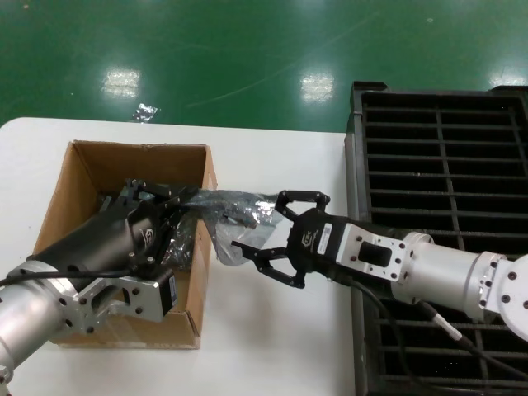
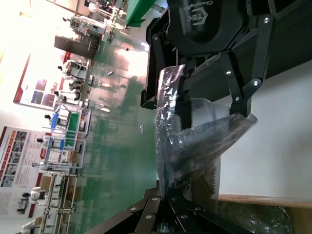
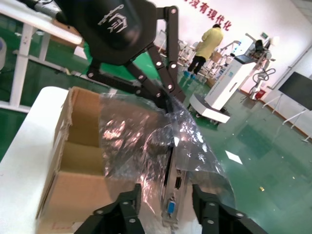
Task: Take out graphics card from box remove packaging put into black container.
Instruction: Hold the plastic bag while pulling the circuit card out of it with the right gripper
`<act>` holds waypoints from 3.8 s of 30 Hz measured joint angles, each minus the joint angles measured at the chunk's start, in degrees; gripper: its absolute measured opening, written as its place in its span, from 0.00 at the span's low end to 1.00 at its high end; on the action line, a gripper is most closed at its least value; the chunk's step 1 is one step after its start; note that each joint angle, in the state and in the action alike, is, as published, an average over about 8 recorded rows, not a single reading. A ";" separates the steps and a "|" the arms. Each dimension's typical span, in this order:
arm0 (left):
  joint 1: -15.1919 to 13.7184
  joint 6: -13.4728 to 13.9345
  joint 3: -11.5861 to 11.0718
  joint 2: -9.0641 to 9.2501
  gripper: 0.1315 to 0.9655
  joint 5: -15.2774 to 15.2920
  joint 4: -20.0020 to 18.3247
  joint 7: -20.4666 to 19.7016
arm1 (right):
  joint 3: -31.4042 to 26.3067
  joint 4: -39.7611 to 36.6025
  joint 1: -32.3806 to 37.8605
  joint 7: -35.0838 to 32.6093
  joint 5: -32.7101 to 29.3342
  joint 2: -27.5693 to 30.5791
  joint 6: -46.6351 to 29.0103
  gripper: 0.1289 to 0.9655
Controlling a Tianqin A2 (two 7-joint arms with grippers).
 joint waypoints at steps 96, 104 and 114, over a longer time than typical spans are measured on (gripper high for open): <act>0.00 0.00 0.00 0.00 0.01 0.00 0.00 0.00 | 20.40 4.62 -11.63 5.91 -14.76 -10.85 -9.55 0.01; 0.00 0.00 0.00 0.00 0.01 0.00 0.00 0.00 | 20.56 3.96 -11.58 5.36 -14.61 -11.42 -9.19 0.03; 0.00 0.00 0.00 0.00 0.01 0.00 0.00 0.00 | 21.17 4.37 -12.11 5.60 -14.66 -11.26 -8.62 0.12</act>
